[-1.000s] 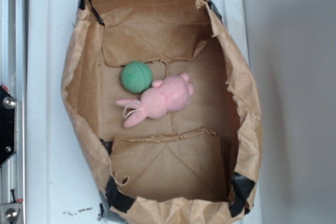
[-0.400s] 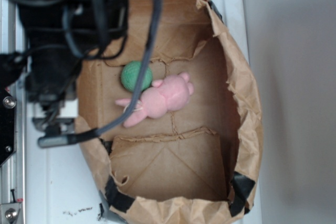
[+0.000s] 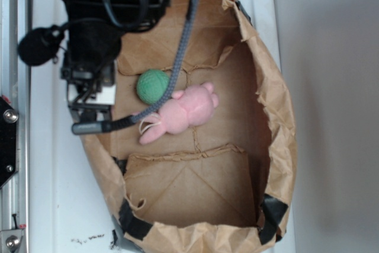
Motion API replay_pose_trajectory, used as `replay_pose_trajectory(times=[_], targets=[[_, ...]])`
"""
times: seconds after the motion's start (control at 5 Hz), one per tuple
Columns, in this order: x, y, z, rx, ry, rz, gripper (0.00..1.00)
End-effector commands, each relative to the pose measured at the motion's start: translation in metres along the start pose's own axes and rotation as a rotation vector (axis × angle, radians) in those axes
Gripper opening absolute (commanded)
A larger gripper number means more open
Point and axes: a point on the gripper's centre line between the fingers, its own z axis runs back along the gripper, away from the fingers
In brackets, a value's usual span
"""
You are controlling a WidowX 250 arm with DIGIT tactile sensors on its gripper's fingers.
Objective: Grab the green ball.
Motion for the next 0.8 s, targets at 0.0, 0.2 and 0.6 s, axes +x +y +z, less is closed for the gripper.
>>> replay_pose_trajectory(times=[0.0, 0.2, 0.6], targets=[[0.015, -0.028, -0.017, 0.036, 0.018, -0.171, 1.0], [0.01, -0.025, -0.035, 0.081, 0.062, -0.259, 1.0], [0.006, -0.02, -0.051, 0.11, 0.098, -0.34, 1.0]])
